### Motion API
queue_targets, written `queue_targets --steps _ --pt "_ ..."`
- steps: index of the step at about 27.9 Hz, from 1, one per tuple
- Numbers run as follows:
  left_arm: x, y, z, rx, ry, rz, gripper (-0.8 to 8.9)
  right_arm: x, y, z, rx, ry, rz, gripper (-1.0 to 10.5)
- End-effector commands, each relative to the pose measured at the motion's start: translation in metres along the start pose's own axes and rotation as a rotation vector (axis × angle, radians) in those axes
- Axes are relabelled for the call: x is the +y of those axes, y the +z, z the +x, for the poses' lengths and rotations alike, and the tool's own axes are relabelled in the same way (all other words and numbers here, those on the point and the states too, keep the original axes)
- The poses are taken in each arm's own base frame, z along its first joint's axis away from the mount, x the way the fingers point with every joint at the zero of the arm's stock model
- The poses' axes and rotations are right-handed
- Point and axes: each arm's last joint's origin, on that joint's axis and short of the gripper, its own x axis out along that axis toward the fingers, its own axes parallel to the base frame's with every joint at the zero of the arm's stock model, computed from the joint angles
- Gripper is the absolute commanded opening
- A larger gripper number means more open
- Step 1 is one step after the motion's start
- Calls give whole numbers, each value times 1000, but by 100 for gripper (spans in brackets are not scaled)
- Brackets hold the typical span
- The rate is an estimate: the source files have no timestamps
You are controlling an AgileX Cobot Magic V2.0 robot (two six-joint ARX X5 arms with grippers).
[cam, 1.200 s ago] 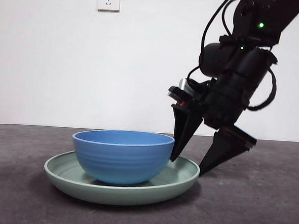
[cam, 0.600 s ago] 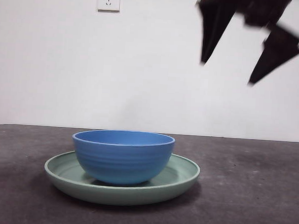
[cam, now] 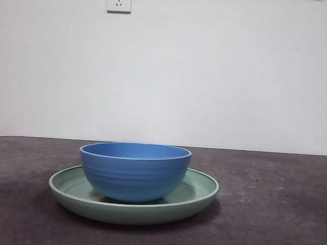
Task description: Pick up the blue bowl, put it on the green plate, put it on desk
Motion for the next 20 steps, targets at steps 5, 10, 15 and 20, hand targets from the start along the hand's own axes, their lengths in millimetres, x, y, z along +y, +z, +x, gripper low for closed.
queue_targets --steps 5,10,15,20 --pt "-2 -3 -2 56 -10 -56 563 -8 -54 -8 -117 49 70 546" --pt "-2 -6 -2 87 -9 -66 561 -8 -63 -22 -225 75 60 546" --pt "-2 -6 -2 86 -9 -65 552 -9 -65 -25 -242 80 58 546" --pt "-2 -6 -2 86 -9 -58 -13 -9 -65 -25 -239 81 73 36"
